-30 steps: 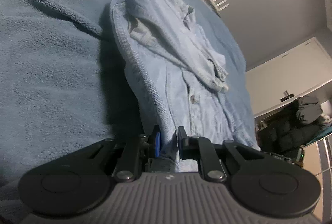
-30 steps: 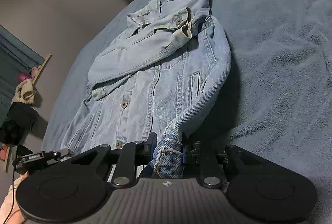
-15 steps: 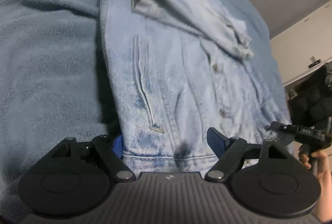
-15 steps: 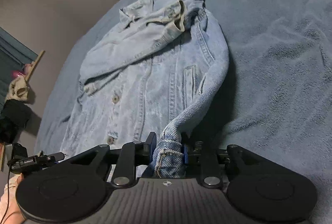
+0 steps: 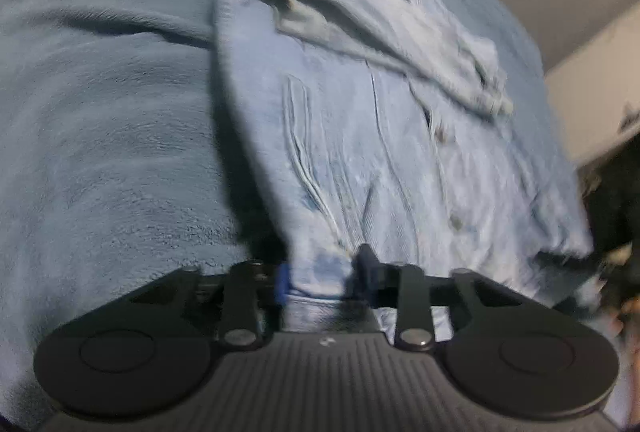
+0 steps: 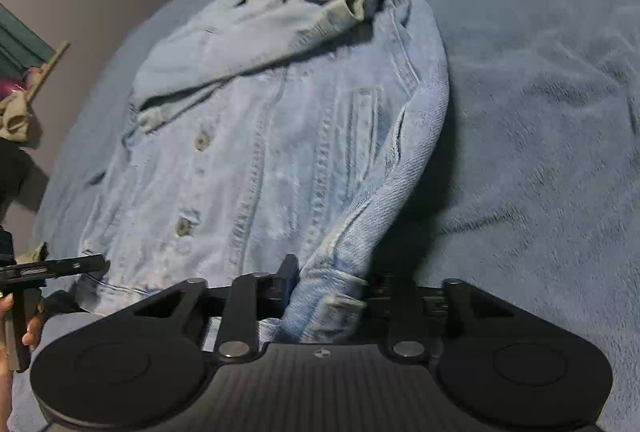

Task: Fold large clothes
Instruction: 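Grasp the hem with the left gripper while the right gripper grasps the hem corner, then lift the held hem with both grippers and fold it toward the collar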

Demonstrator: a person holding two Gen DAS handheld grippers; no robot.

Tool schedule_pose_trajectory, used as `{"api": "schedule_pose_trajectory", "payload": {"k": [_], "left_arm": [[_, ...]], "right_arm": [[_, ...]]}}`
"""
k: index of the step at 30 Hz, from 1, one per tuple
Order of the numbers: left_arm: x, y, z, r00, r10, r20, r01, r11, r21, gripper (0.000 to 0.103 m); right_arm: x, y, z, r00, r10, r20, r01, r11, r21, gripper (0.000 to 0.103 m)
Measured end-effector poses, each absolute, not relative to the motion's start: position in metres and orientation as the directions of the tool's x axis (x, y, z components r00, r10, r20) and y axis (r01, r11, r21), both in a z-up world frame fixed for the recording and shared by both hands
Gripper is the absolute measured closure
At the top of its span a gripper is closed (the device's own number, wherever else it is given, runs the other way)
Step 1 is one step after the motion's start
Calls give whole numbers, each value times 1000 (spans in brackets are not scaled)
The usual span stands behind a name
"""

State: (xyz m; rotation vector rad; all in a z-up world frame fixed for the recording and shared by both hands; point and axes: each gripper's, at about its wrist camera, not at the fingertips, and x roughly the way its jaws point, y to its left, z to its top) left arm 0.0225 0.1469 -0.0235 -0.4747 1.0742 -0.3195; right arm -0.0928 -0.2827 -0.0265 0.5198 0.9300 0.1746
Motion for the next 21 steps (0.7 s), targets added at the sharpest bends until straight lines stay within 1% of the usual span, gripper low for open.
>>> {"api": "schedule_pose_trajectory", "payload": {"k": [1,2,4,9,12,15,18,21], "left_arm": [[22,154,-23,459,-503,-733,11,828,-561,85],[21,160,-22,476,-537,-697,13,797,-604,87],[19,166,-20,496,-571,-654,23,762,-647,90],[20,165,-16,513,-585,-628,49,751,-659,91],[21,168,-13,529,-596,-604,59,736,-675,91],[19,172,-10,551,-612,-567,59,707,-705,91],[20,173,-10,557,-622,-551,49,686,-726,91],[22,177,-15,540,-635,-552,25,668,-743,91]], "right_arm": [[-93,-283,-25,601,366,-711,72,861,503,75],[-93,-285,-24,609,371,-700,68,856,513,76],[-94,-288,-20,636,391,-665,56,836,545,77],[-100,-304,-5,730,446,-519,18,746,666,78],[-102,-313,-1,762,455,-462,14,701,713,79],[-102,-317,0,774,458,-437,11,680,733,79],[-101,-316,0,777,454,-436,15,679,734,79],[-102,-316,1,763,436,-478,31,714,700,79]]}}
